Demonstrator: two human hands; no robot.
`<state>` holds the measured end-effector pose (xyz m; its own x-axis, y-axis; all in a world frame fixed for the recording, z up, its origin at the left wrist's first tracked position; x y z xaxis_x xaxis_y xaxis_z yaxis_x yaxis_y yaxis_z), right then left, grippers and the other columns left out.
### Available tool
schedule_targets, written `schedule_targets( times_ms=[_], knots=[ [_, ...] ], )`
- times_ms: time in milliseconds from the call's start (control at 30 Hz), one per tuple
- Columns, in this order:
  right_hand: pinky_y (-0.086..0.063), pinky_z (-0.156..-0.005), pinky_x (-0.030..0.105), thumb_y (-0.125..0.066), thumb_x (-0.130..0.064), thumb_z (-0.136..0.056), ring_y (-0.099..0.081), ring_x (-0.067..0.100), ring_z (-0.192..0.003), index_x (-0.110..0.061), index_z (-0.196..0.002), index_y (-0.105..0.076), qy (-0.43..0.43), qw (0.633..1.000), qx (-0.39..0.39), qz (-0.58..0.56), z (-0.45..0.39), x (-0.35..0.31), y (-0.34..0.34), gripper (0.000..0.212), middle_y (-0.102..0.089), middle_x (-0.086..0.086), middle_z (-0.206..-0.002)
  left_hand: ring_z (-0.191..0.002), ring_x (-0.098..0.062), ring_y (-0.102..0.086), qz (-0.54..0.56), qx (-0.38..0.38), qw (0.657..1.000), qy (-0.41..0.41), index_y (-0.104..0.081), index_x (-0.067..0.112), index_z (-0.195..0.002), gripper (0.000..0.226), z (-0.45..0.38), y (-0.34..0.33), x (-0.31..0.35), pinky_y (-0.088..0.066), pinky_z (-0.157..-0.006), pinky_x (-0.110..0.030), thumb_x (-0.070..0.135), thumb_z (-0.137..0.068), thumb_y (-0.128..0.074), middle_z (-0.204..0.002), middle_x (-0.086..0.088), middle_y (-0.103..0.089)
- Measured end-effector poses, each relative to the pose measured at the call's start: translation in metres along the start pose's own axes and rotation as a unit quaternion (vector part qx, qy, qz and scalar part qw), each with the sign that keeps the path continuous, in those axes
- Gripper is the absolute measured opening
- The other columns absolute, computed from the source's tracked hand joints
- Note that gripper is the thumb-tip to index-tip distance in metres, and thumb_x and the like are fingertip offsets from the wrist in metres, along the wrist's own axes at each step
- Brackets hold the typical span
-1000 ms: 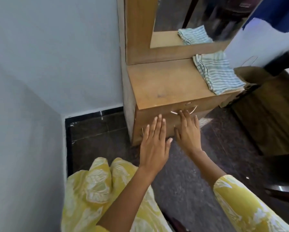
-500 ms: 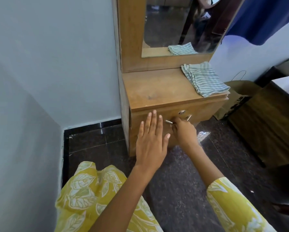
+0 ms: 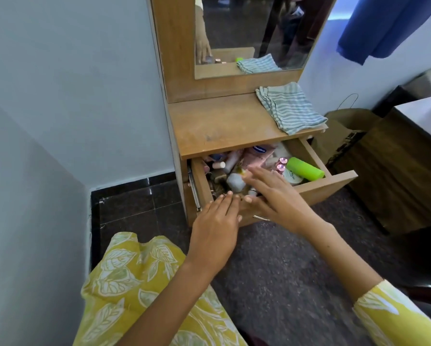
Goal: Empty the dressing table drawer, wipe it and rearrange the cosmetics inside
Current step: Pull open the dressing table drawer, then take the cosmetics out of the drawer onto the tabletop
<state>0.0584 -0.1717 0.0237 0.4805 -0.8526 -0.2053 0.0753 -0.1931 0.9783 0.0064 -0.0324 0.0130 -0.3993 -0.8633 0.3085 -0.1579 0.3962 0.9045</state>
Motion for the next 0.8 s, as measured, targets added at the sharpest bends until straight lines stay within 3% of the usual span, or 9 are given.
schedule_targets(
  times_ms=[100, 200, 300, 467, 600, 700, 800],
  knots=[
    [-0.025, -0.114, 0.045, -0.007, -0.056, -0.097, -0.034, 0.022, -0.140, -0.018, -0.132, -0.054, -0.008, 0.999, -0.010, 0.030, 0.016, -0.003, -0.017, 0.070, -0.043, 0.007, -0.146, -0.096, -0.014, -0.068, 0.002, 0.014, 1.000, -0.027, -0.070, 0.011, -0.108, 0.027, 0.006, 0.008, 0.006, -0.054, -0.075, -0.026, 0.021, -0.085, -0.061, -0.107, -0.004, -0.071],
    [-0.022, -0.113, 0.037, -0.012, -0.052, -0.098, -0.036, 0.016, -0.138, -0.022, -0.129, -0.058, -0.017, 1.000, 0.012, 0.008, 0.037, -0.007, -0.019, 0.063, -0.049, -0.001, -0.142, -0.073, -0.011, -0.069, 0.007, -0.025, 0.999, -0.036, -0.071, 0.016, -0.097, 0.023, 0.013, 0.013, 0.013, -0.049, -0.051, -0.022, 0.028, -0.086, -0.055, -0.091, 0.003, -0.073],
    [-0.028, -0.109, 0.031, -0.016, -0.050, -0.100, -0.047, 0.009, -0.130, -0.025, -0.118, -0.066, -0.025, 0.998, 0.046, -0.026, 0.057, -0.013, -0.015, 0.059, -0.061, -0.008, -0.129, -0.059, -0.013, -0.064, 0.038, -0.068, 0.996, -0.047, -0.068, 0.021, -0.094, 0.023, 0.021, 0.015, 0.019, -0.043, -0.042, -0.026, 0.033, -0.089, -0.049, -0.076, 0.006, -0.070],
    [-0.044, -0.103, 0.035, -0.020, -0.046, -0.101, -0.056, 0.004, -0.118, -0.026, -0.112, -0.069, -0.024, 0.998, 0.042, -0.037, 0.085, -0.018, -0.019, 0.054, -0.067, -0.011, -0.117, -0.084, -0.016, -0.064, 0.102, -0.138, 0.983, -0.058, -0.063, 0.029, -0.114, 0.029, 0.031, 0.017, 0.030, -0.047, -0.067, -0.030, 0.041, -0.097, -0.042, -0.094, 0.004, -0.070],
    [-0.040, -0.105, 0.031, -0.020, -0.044, -0.101, -0.056, 0.003, -0.119, -0.027, -0.111, -0.070, -0.026, 0.998, 0.055, -0.030, 0.095, -0.019, -0.020, 0.054, -0.066, -0.014, -0.118, -0.089, -0.016, -0.064, 0.122, -0.138, 0.982, -0.049, -0.056, 0.026, -0.121, 0.031, 0.043, 0.016, 0.038, -0.041, -0.065, -0.026, 0.039, -0.099, -0.038, -0.102, 0.006, -0.068],
    [-0.048, -0.095, 0.031, -0.017, -0.045, -0.101, -0.064, 0.007, -0.106, -0.026, -0.103, -0.072, -0.028, 0.999, 0.040, -0.020, 0.092, -0.021, -0.017, 0.059, -0.071, -0.011, -0.107, -0.089, -0.014, -0.063, 0.130, -0.139, 0.980, -0.050, -0.056, 0.025, -0.118, 0.029, 0.044, 0.015, 0.037, -0.042, -0.066, -0.026, 0.038, -0.099, -0.039, -0.102, 0.007, -0.067],
    [-0.052, -0.074, 0.034, -0.014, -0.052, -0.098, -0.066, 0.012, -0.084, -0.024, -0.093, -0.068, -0.036, 0.999, -0.007, -0.009, 0.087, -0.019, -0.018, 0.061, -0.071, -0.010, -0.090, -0.089, -0.014, -0.062, 0.156, -0.132, 0.977, -0.055, -0.062, 0.023, -0.113, 0.026, 0.040, 0.018, 0.035, -0.046, -0.069, -0.028, 0.035, -0.097, -0.045, -0.102, 0.007, -0.068]
  ],
)
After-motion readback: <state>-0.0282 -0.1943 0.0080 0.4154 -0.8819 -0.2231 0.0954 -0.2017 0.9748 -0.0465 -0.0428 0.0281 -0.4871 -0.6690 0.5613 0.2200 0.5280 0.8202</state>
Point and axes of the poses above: each hand's wrist, its own z-axis away from the middle knuckle, its own y-axis out of the back of the hand, x = y × z, the point moved 5 cm from there along -z, towards the middle knuckle
